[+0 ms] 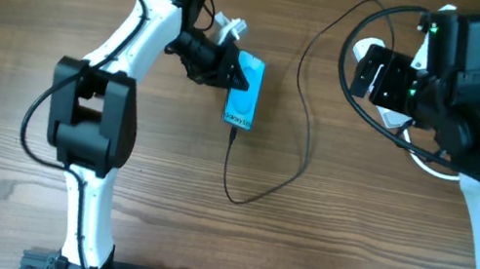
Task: Plug charger to phone and switch on socket
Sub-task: 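Release the plug with the right gripper and lower the phone to the table, then open the left gripper and lift it away from the phone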
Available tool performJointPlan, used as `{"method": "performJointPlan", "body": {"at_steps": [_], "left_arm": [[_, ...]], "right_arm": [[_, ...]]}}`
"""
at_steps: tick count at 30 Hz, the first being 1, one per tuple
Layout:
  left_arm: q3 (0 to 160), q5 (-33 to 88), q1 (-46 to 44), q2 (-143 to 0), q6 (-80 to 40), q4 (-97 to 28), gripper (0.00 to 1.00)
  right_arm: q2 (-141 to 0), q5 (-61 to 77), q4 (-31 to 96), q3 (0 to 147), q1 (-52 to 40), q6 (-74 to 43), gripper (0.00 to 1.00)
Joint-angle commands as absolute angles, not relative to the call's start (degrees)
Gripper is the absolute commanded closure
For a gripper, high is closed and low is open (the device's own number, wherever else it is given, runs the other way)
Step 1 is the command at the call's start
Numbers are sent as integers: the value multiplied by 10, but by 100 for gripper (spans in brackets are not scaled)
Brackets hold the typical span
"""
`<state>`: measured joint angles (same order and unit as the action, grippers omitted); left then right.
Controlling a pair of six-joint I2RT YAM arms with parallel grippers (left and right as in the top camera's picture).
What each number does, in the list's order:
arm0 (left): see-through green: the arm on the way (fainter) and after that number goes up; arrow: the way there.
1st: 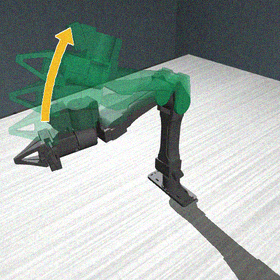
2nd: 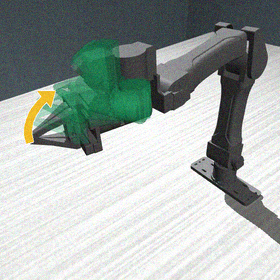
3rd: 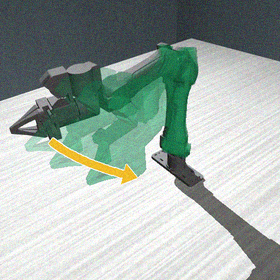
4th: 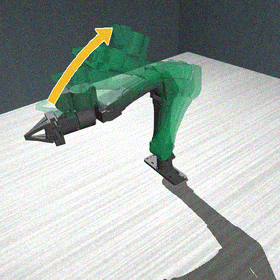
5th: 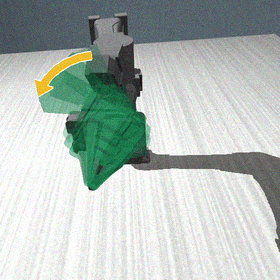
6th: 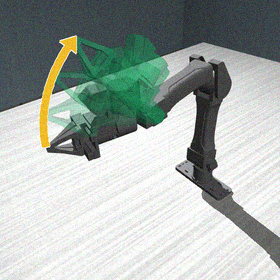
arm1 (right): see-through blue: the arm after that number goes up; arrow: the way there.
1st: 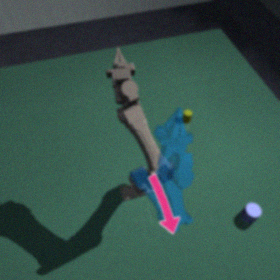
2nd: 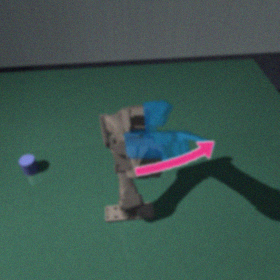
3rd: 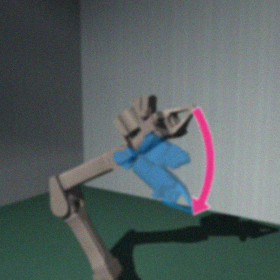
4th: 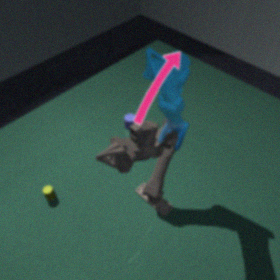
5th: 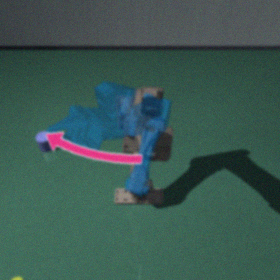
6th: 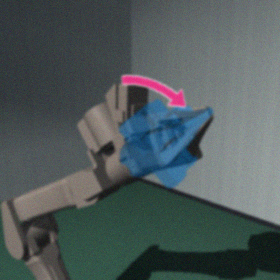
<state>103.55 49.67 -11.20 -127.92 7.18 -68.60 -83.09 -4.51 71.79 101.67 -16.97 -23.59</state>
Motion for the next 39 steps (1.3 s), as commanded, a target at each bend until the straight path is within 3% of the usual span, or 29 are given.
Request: {"method": "performJointPlan", "body": {"at_steps": [1,25,36,39], "left_arm": [[1034,503,-111,-1301,73,-679,96],[1030,434,-125,-1359,70,-656,94],[1023,347,-130,-1359,51,-647,83],[1023,330,-130,-1359,46,-647,69]], "right_arm": [[-857,-37,716,1008,-168,-243,0],[-888,-25,708,1008,-168,-240,0],[-888,-24,708,1008,-168,-240,0],[-888,-24,708,1008,-168,-240,0]]}}
